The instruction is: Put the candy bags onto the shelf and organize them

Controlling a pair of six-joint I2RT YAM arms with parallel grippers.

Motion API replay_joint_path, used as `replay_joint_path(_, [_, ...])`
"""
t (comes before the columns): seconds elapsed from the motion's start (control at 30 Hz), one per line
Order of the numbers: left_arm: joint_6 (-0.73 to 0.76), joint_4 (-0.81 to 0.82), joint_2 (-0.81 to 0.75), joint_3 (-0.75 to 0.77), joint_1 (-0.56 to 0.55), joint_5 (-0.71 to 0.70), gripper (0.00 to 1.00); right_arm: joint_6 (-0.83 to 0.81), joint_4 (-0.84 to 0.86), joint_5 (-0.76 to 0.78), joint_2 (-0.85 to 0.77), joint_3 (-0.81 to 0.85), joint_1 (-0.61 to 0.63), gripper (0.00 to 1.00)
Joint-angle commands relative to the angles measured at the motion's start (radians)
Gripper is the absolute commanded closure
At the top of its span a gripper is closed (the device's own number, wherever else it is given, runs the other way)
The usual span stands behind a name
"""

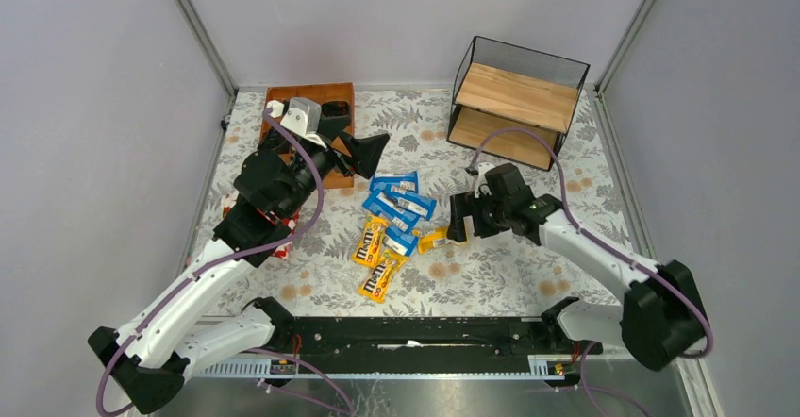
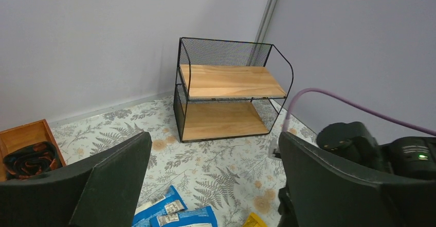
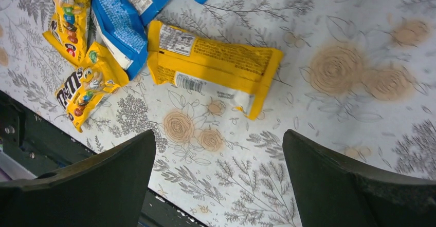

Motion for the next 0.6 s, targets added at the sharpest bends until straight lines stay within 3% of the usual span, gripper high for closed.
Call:
replay_joint_path(0.0, [-0.013, 0.06, -0.005, 0.004, -0.006, 0.008, 0.01, -0.068, 0.133, -0.141, 0.104, 0.069, 0.007, 0.0])
replay_joint_path(0.3, [-0.013, 0.064, -0.001, -0.001, -0.016, 0.007, 0.01, -0.142, 0.122, -0.246, 0.441, 0.282, 0.005, 0.0])
replay_joint_path(0.57, [-0.023, 0.066, 0.002, 0.001, -0.022, 0.021, 0.01, -0.157, 0.074, -0.309, 0.552, 0.313, -0.019, 0.0])
